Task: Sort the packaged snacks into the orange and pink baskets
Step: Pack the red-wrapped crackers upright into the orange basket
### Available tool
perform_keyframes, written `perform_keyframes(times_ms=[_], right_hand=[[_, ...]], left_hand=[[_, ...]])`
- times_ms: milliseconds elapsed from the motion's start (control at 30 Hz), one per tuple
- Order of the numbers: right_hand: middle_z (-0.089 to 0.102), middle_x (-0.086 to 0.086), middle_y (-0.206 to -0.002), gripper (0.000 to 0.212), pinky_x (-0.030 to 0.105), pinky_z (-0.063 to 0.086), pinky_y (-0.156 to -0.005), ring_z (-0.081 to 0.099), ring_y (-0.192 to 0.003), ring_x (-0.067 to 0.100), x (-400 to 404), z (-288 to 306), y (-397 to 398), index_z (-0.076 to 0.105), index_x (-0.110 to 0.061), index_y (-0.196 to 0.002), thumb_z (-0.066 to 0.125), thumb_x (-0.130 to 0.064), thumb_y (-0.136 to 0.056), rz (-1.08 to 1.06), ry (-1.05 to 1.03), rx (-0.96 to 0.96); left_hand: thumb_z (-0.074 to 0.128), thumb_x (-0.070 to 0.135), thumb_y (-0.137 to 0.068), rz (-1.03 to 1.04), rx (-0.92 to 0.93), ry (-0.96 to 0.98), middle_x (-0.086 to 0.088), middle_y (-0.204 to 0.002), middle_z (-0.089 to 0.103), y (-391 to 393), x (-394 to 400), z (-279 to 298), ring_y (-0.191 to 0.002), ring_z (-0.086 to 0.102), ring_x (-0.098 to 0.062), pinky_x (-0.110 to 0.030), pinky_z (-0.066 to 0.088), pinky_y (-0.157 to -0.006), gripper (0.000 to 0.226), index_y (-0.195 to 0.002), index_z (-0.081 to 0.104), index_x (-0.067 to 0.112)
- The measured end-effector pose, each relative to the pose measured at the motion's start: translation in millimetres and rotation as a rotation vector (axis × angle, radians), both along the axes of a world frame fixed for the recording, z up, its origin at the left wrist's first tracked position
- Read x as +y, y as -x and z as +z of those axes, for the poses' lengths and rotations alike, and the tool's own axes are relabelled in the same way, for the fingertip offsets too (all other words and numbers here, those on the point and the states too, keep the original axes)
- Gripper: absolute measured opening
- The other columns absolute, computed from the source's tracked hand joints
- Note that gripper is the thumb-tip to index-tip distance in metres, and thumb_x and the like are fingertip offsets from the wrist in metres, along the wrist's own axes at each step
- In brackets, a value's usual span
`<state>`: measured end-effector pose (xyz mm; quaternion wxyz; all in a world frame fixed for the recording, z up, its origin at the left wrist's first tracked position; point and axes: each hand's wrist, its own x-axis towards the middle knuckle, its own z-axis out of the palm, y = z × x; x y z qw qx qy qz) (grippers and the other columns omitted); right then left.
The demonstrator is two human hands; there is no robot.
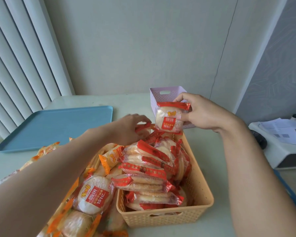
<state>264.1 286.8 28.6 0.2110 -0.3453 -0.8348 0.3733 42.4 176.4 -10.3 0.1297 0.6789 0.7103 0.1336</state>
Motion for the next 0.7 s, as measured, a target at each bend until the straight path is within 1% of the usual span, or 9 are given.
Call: perform_keyframes(times_ms=[67,133,233,300,367,467,533,600,700], right_hand=[[0.067,-0.001,-0.096,0.030,0.033,0.060,-0.074,0.065,-0.077,0.014,2,-4,-1,0.062,-0.029,-0.097,0.073,-0.002,-0.089,0.057,-0.017,-0.112],[0.067,-0.009,-0.091,0.034,0.035,0.052,-0.078,0.063,-0.082,0.016,3,-9,4,0.059,-0.034,-0.090,0.078,-0.006,-0.084,0.057,-0.145,-0.243],[0.068,-0.013,-0.091,0.030,0.040,0.053,-0.083,0.063,-0.088,0.016,3,-15,14,0.060,-0.031,-0.087,0.079,-0.009,-0.080,0.037,-0.273,-0.302],[0.066,-0.013,-0.091,0.029,0.039,0.053,-0.081,0.062,-0.088,0.015,4,-15,15,0.061,-0.030,-0.088,0.079,-0.009,-0.081,0.016,-0.311,-0.321],[0.065,-0.013,-0.090,0.026,0.037,0.051,-0.079,0.060,-0.087,0.016,6,-16,14,0.061,-0.030,-0.089,0.078,-0.011,-0.083,0.032,-0.325,-0.387],[0.061,-0.011,-0.088,0.024,0.037,0.050,-0.075,0.059,-0.083,0.016,2,-18,16,0.058,-0.027,-0.089,0.076,-0.012,-0.085,0.054,-0.360,-0.501],[0.062,-0.010,-0.089,0.027,0.040,0.053,-0.075,0.061,-0.085,0.019,-2,-21,19,0.056,-0.030,-0.083,0.074,-0.008,-0.085,0.068,-0.387,-0.548],[0.061,-0.011,-0.088,0.032,0.040,0.054,-0.075,0.063,-0.087,0.020,-5,-18,22,0.056,-0.032,-0.079,0.072,-0.005,-0.084,0.093,-0.378,-0.595],[0.061,-0.011,-0.086,0.023,0.035,0.051,-0.070,0.062,-0.084,0.020,-5,-8,32,0.062,-0.029,-0.089,0.078,-0.013,-0.085,0.161,-0.369,-0.697]], left_hand=[[0.064,0.029,-0.095,0.011,-0.078,0.128,-0.001,-0.132,0.060,-3,1,-2,-0.115,0.059,-0.023,-0.041,0.047,-0.102,0.054,-0.145,0.045,0.025],[0.064,0.028,-0.095,0.005,-0.071,0.162,-0.002,-0.131,0.060,-5,2,-2,-0.115,0.059,-0.025,-0.044,0.047,-0.102,0.056,-0.147,0.041,0.025],[0.063,0.041,-0.089,-0.018,0.018,0.206,-0.004,-0.133,0.056,-9,4,1,-0.121,0.053,-0.027,-0.046,0.043,-0.104,0.071,-0.151,0.035,0.025],[0.055,0.044,-0.075,-0.013,-0.003,0.243,0.001,-0.137,0.054,-8,3,3,-0.122,0.053,-0.023,-0.046,0.044,-0.106,0.084,-0.154,0.031,0.029],[0.051,0.039,-0.070,0.003,-0.050,0.267,0.002,-0.140,0.054,-6,4,4,-0.123,0.054,-0.023,-0.046,0.046,-0.105,0.088,-0.155,0.030,0.034],[0.056,0.034,-0.084,0.022,0.008,0.298,-0.001,-0.152,0.040,-6,7,3,-0.137,0.040,-0.027,-0.047,0.036,-0.113,0.086,-0.160,0.016,0.034],[0.052,0.014,-0.096,-0.007,0.123,0.309,-0.005,-0.155,0.032,-10,8,1,-0.141,0.032,-0.031,-0.046,0.033,-0.114,0.083,-0.161,0.004,0.028],[0.048,0.000,-0.096,-0.011,0.180,0.300,-0.006,-0.158,0.027,-10,7,-2,-0.142,0.027,-0.032,-0.045,0.033,-0.113,0.087,-0.160,-0.005,0.027],[0.057,0.004,-0.095,-0.011,0.229,0.255,-0.006,-0.157,0.027,-8,5,-9,-0.142,0.027,-0.033,-0.044,0.032,-0.113,0.096,-0.160,-0.009,0.029]])
